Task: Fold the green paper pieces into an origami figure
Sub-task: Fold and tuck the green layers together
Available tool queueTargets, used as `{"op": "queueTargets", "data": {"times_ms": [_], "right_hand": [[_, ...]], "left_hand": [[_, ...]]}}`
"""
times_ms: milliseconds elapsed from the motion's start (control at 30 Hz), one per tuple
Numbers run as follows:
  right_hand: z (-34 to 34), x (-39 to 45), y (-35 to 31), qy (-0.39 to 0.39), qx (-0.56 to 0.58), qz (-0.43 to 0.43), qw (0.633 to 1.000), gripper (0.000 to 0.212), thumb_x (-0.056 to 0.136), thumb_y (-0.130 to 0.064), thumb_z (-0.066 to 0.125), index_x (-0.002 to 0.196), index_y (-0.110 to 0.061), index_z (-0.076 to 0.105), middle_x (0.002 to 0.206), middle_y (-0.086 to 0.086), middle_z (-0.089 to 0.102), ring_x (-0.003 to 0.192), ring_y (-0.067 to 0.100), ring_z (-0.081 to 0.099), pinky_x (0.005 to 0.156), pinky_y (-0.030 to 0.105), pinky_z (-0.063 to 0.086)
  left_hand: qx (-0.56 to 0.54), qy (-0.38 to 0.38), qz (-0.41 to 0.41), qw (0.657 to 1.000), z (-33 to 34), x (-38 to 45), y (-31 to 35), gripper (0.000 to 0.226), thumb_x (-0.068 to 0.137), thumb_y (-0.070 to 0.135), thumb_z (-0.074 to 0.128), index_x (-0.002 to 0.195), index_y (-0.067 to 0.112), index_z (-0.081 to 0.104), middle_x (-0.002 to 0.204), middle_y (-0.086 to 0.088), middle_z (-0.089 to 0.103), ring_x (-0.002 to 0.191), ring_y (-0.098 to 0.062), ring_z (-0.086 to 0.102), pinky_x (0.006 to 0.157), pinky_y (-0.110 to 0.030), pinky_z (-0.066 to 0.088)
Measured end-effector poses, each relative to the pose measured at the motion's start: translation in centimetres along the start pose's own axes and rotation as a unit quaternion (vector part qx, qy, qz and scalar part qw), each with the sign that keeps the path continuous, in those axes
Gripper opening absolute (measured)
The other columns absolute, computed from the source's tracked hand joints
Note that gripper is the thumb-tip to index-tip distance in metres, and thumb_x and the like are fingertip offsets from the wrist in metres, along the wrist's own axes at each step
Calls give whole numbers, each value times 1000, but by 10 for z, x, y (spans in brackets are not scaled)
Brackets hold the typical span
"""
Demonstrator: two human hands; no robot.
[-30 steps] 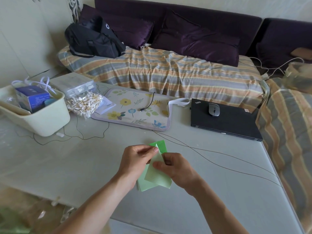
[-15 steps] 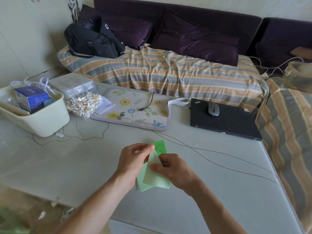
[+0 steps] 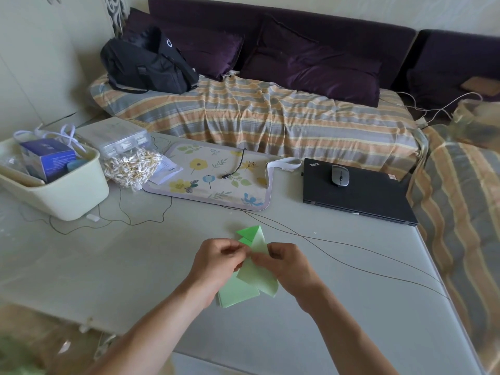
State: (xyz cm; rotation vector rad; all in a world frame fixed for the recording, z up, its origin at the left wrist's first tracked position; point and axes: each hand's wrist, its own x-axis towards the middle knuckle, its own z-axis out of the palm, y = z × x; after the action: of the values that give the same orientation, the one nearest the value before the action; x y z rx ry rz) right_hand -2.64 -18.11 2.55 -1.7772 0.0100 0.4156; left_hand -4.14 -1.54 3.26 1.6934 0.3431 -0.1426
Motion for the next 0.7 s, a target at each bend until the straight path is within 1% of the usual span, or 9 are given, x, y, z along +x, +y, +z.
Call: {"op": "queueTargets", "data": {"times_ms": [67,133,200,233,367,467,533,633,700], "right_hand": [[1,-1,-2,-8,14,9,1000,15,91,-20,72,79,-12,73,73,-4,71,60,6,61,56,15,45],[2,-1,-4,-3,38,14,999,19,88,-26,74,85,-7,73,77,1,70,71,13,62,67,24,47],[2,1,-5,19,78,17,997,26,88,-28,71,90,-2,72,80,7,67,77,20,60,74,35,50],[1,2,-5,31,103,18,994,24,92,-24,69,91,-1,71,82,10,67,77,21,60,76,36,52],[-2,3,-6,54,147,2,988,12,98,-13,62,90,-7,68,79,10,66,72,19,60,71,29,54],[0,3,-4,79,117,-28,990,10,98,-12,63,88,-9,66,67,0,66,63,14,58,64,25,51],[2,4,-3,96,92,-44,990,10,98,-14,64,89,-9,67,63,-4,65,60,12,57,61,23,49],[2,4,-4,94,102,-33,990,14,97,-16,65,90,-4,69,66,-2,67,61,10,60,63,23,52],[2,3,-5,65,111,-9,992,18,97,-19,65,93,-2,71,71,1,69,65,11,62,70,28,57]], "left_hand": [[20,-9,2,1000,0,0,-1,9,82,24,73,78,19,79,79,-20,73,64,-17,58,70,-30,47],[42,-23,1,999,0,-1,-1,17,80,28,70,79,13,78,64,-12,64,61,-16,53,67,-29,42],[47,-34,-2,998,0,-2,0,15,85,23,71,80,9,77,61,0,58,60,-15,49,65,-29,39],[48,-40,-3,998,1,-1,0,15,87,21,71,79,9,77,61,2,57,60,-15,48,65,-28,38],[57,-69,-3,996,1,-4,2,20,89,17,68,74,5,72,59,5,50,59,-14,42,64,-27,35],[66,-73,-6,995,1,-5,3,24,86,17,64,72,-3,63,62,-1,48,62,-16,40,68,-30,34],[66,-70,-7,995,1,-5,4,26,85,17,63,70,-3,61,62,-1,47,62,-16,39,67,-30,34],[71,-49,-8,996,1,-7,6,24,87,16,62,70,-1,61,60,0,43,60,-16,37,62,-28,29],[68,-40,-4,997,0,-6,6,24,87,17,61,70,-1,60,61,0,40,60,-17,35,63,-29,28]]}}
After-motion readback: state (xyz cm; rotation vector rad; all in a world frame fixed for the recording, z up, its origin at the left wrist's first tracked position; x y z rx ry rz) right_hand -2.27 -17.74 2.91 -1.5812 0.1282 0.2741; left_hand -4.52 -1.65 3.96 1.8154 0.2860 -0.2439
